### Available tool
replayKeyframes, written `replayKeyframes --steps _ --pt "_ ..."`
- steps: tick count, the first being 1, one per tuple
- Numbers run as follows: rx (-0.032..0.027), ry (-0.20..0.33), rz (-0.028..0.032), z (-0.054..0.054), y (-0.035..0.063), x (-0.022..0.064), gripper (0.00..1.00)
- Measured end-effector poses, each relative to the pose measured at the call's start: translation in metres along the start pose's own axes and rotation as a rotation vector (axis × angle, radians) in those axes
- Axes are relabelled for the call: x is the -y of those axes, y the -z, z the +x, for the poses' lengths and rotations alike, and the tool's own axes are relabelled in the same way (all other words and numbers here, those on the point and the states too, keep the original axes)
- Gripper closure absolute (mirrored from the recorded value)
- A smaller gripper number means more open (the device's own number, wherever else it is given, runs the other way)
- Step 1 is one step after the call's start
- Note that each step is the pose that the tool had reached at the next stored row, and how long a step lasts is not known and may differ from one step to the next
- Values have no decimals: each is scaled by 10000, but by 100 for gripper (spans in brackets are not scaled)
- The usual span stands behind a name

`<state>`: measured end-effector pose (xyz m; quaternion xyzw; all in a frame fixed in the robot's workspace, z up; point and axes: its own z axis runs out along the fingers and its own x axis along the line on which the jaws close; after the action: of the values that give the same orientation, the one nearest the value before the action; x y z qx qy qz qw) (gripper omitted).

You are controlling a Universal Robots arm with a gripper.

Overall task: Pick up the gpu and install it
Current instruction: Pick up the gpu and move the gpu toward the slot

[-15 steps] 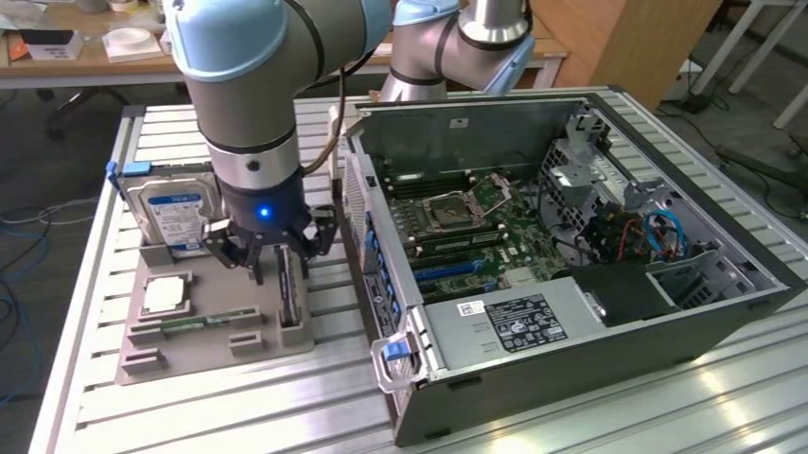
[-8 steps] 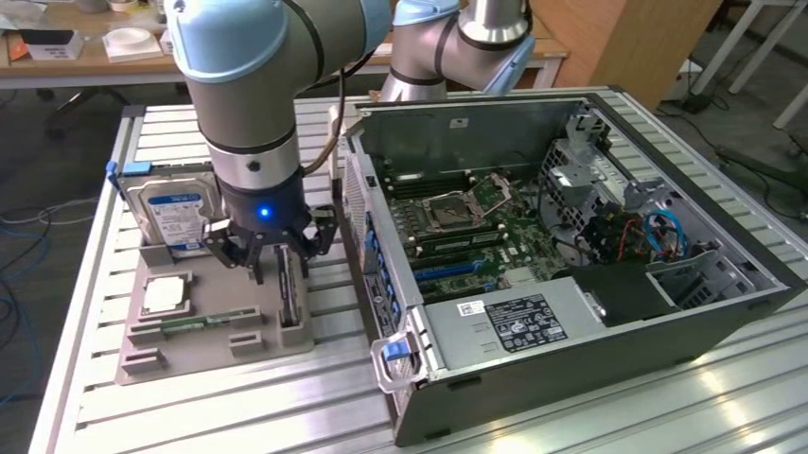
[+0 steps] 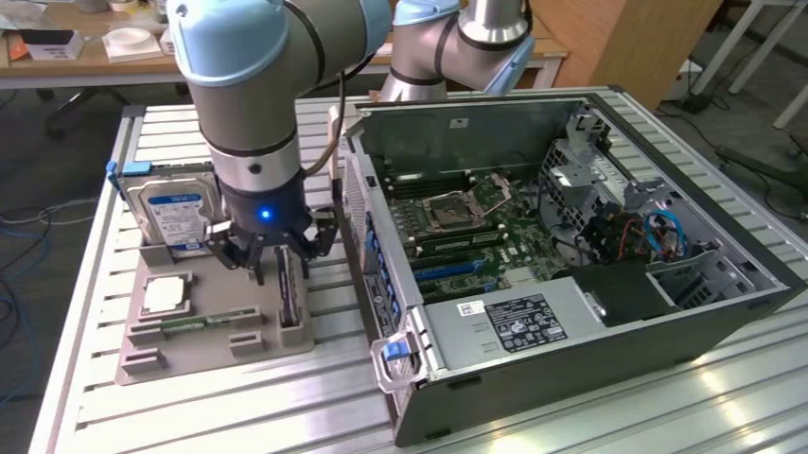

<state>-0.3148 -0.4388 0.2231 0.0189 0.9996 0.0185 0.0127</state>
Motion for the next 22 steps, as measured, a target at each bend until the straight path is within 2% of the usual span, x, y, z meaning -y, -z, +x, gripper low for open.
replayKeyframes --steps 11,13,14,18,19,22 --pt "0 5 -1 -9 -11 0 41" --pt "1 5 -1 -9 -11 0 43" --pt "0 4 -1 -9 -10 0 49" --pt "1 5 0 -9 -10 0 51" --pt "0 5 -1 -9 -10 0 58" --pt "1 5 -1 -9 -11 0 58"
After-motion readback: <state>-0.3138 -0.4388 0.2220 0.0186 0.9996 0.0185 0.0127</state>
